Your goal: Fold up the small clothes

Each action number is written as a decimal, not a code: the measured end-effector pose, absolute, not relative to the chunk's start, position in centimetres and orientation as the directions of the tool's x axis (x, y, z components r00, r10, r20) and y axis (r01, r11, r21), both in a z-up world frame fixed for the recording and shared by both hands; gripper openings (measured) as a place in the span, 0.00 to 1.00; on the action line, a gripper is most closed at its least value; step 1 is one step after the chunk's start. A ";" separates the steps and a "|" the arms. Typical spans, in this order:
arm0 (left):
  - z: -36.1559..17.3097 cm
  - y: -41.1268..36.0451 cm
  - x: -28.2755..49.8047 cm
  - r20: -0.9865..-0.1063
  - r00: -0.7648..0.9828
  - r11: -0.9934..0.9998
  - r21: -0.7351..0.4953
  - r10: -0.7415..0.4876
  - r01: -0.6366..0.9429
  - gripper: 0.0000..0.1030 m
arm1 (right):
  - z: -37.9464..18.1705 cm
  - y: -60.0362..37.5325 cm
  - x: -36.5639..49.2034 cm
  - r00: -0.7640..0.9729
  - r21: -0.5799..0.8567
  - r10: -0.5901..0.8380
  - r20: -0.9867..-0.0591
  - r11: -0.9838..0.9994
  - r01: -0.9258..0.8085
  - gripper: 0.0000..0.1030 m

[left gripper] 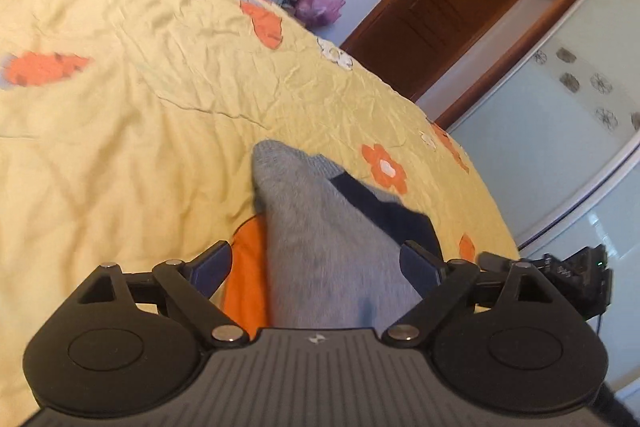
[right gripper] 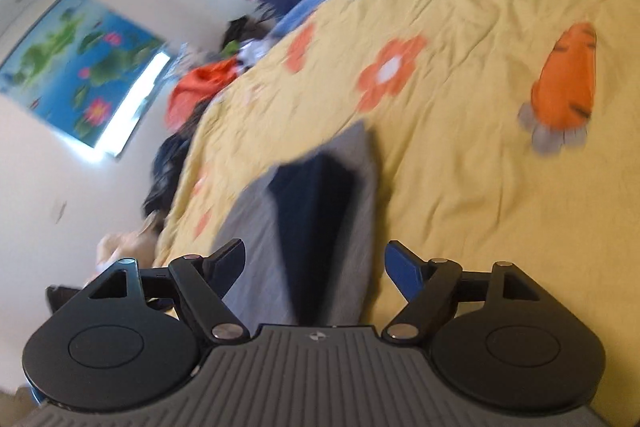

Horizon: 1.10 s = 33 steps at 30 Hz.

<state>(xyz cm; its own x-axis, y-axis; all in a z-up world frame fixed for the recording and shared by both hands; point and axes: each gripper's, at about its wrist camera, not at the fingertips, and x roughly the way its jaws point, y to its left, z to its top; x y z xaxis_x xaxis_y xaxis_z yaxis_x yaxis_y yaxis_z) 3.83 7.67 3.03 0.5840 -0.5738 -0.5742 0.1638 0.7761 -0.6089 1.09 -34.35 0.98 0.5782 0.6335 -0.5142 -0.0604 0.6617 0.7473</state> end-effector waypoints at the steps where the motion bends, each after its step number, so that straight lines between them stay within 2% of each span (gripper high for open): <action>1: 2.3 7.0 5.3 -0.600 0.569 0.784 -0.607 -0.562 0.133 0.88 | 0.5 -33.8 2.4 0.572 0.738 0.624 -0.532 0.673 -0.049 0.77; 3: 1.1 5.3 7.5 -0.632 0.534 0.797 -0.586 -0.561 0.144 0.86 | -0.4 -32.1 4.9 0.541 0.717 0.621 -0.567 0.696 -0.047 0.77; 4: 0.7 4.5 8.1 -0.639 0.538 0.811 -0.563 -0.550 0.160 0.81 | -0.5 -31.3 5.6 0.541 0.710 0.622 -0.566 0.701 -0.064 0.76; 5: 0.7 3.8 8.3 -0.642 0.556 0.832 -0.523 -0.528 0.185 0.58 | -0.5 -30.5 6.1 0.532 0.701 0.625 -0.571 0.708 -0.080 0.73; 6: 0.8 3.1 8.5 -0.658 0.562 0.856 -0.474 -0.501 0.208 0.24 | -0.6 -29.5 6.4 0.519 0.680 0.621 -0.587 0.726 -0.101 0.44; 7: 0.8 2.6 8.8 -0.670 0.566 0.870 -0.447 -0.481 0.210 0.24 | -0.5 -28.4 6.8 0.500 0.637 0.607 -0.618 0.759 -0.134 0.24; 8: 0.9 2.3 9.0 -0.674 0.571 0.877 -0.433 -0.468 0.209 0.22 | 0.1 -27.6 6.8 0.517 0.575 0.575 -0.634 0.798 -0.181 0.26; 10: 1.0 1.5 9.2 -0.694 0.579 0.903 -0.361 -0.427 0.233 0.21 | 0.7 -26.6 7.1 0.539 0.449 0.512 -0.669 0.856 -0.255 0.24; 11: 0.9 0.9 9.1 -0.697 0.591 0.914 -0.319 -0.405 0.251 0.21 | 0.4 -26.6 7.7 0.539 0.434 0.502 -0.676 0.863 -0.259 0.23; 13: 0.8 0.4 8.5 -0.686 0.620 0.924 -0.252 -0.380 0.288 0.22 | 0.1 -27.6 8.4 0.537 0.490 0.525 -0.661 0.843 -0.222 0.23; 14: 0.8 0.4 8.5 -0.687 0.622 0.926 -0.256 -0.376 0.278 0.23 | 0.1 -27.8 8.5 0.537 0.498 0.527 -0.658 0.840 -0.214 0.25; 15: 1.0 0.6 8.4 -0.691 0.620 0.929 -0.261 -0.370 0.263 0.25 | 0.2 -27.7 8.2 0.543 0.482 0.511 -0.666 0.851 -0.210 0.32; 16: 1.3 0.6 8.4 -0.697 0.622 0.934 -0.254 -0.358 0.252 0.26 | 0.5 -27.6 7.8 0.553 0.464 0.498 -0.668 0.860 -0.213 0.35; 17: 1.6 0.6 8.0 -0.701 0.631 0.942 -0.235 -0.334 0.238 0.30 | 1.0 -27.5 7.1 0.575 0.430 0.460 -0.677 0.881 -0.198 0.48; 18: 2.1 0.6 7.5 -0.705 0.642 0.954 -0.208 -0.301 0.218 0.35 | 1.8 -27.4 6.3 0.624 0.373 0.394 -0.675 0.912 -0.173 0.56; 19: 2.7 0.5 6.9 -0.705 0.654 0.962 -0.182 -0.272 0.205 0.37 | 2.6 -27.3 5.2 0.674 0.312 0.330 -0.661 0.938 -0.153 0.56; 21: 4.0 0.1 5.5 -0.693 0.688 0.975 -0.118 -0.215 0.187 0.51 | 4.4 -27.0 3.2 0.745 0.271 0.284 -0.603 0.952 -0.143 0.55; 22: 4.7 -0.3 4.8 -0.681 0.706 0.979 -0.089 -0.193 0.182 0.56 | 5.3 -26.8 2.3 0.761 0.296 0.315 -0.567 0.940 -0.168 0.55; 23: 5.2 -0.6 4.2 -0.669 0.720 0.981 -0.077 -0.184 0.180 0.67 | 5.9 -26.4 1.7 0.764 0.324 0.350 -0.543 0.926 -0.194 0.55; 24: 5.5 -0.9 3.8 -0.659 0.728 0.980 -0.078 -0.187 0.182 0.72 | 6.3 -25.8 1.3 0.759 0.347 0.382 -0.527 0.912 -0.218 0.56; 28: 4.9 -2.7 3.4 -0.681 0.697 0.971 -0.099 -0.225 0.216 0.72 | 5.7 -23.5 3.0 0.696 0.426 0.464 -0.548 0.871 -0.245 0.58; 31: 3.1 -3.5 3.5 -0.693 0.694 0.977 -0.076 -0.194 0.198 0.77 | 3.5 -22.4 4.9 0.648 0.419 0.442 -0.621 0.885 -0.202 0.58; 33: 2.2 -3.1 3.7 -0.692 0.691 0.977 -0.122 -0.211 0.176 0.78 | 1.4 -22.2 5.7 0.618 0.414 0.419 -0.665 0.896 -0.162 0.56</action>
<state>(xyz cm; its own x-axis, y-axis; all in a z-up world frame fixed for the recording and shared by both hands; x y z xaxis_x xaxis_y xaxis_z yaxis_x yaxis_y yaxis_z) 3.74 -3.10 2.20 0.6906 -0.2110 -0.6918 0.1764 0.9768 -0.1217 5.75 -22.23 1.42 0.6176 0.4193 -0.6653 -0.1625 0.8958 0.4137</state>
